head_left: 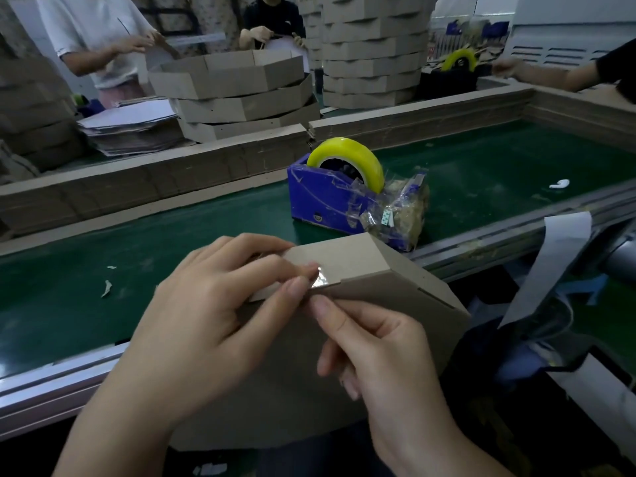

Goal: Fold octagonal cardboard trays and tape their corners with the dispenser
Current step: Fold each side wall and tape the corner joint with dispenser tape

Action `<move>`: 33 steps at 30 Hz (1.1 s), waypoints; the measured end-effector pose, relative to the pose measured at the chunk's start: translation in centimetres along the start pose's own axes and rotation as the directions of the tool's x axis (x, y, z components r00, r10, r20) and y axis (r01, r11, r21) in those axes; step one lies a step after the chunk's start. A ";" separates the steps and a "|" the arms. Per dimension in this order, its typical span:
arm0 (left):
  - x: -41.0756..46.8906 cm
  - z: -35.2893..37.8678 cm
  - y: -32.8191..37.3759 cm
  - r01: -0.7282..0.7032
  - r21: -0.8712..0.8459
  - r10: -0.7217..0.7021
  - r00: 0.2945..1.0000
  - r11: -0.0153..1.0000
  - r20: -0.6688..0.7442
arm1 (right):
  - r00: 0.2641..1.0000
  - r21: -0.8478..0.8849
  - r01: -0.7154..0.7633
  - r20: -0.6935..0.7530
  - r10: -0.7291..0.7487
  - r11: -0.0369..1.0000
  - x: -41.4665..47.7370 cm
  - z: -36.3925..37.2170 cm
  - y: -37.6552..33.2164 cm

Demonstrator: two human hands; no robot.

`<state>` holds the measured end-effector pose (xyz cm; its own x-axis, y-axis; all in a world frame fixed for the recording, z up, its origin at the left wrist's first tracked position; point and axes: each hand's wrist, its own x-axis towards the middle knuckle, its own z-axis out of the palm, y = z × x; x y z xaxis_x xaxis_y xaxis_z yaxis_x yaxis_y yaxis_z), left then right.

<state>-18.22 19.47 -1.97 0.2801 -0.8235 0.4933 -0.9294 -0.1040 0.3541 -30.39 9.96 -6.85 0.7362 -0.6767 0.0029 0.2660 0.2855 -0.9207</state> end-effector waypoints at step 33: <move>-0.3 1.3 -0.5 0.031 0.466 -0.023 0.999 0.884 -0.024 | 0.893 -0.882 0.138 -0.086 -0.441 0.451 17.8 -13.6 -3.0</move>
<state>-18.11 19.08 -3.31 0.3068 -0.8075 0.5038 -0.9250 -0.3776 -0.0419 -26.55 -12.17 -9.35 0.4871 -0.7887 0.3750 -0.3270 -0.5629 -0.7591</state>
